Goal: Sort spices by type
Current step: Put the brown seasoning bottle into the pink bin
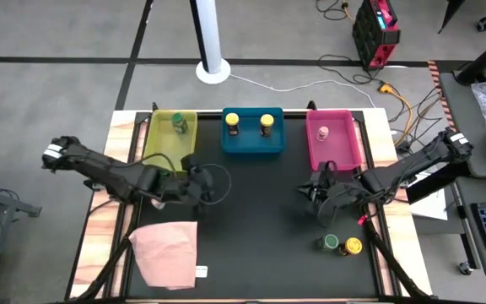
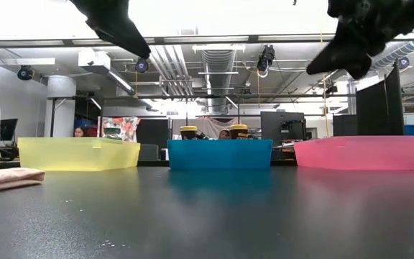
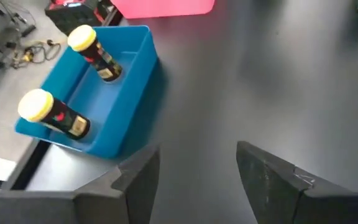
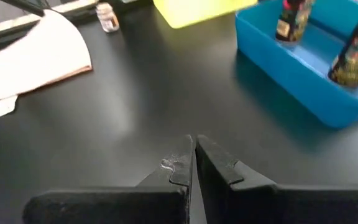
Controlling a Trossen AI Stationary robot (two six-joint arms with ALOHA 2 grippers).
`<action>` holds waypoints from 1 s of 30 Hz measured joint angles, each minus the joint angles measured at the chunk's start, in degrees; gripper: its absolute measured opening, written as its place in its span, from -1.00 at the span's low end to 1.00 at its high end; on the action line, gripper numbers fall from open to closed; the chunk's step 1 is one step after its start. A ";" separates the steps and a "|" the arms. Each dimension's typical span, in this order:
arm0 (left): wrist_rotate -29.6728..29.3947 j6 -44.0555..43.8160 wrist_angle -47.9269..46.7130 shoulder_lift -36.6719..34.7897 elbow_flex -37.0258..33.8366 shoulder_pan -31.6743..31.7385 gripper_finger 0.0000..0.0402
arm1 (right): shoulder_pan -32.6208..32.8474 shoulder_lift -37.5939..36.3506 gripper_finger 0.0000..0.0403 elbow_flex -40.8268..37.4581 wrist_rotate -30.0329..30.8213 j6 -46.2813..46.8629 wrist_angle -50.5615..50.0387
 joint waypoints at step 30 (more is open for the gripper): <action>25.27 -37.23 -33.46 -2.38 -0.71 -2.24 -0.02 | -0.13 2.04 -0.94 16.87 -0.25 10.59 -31.76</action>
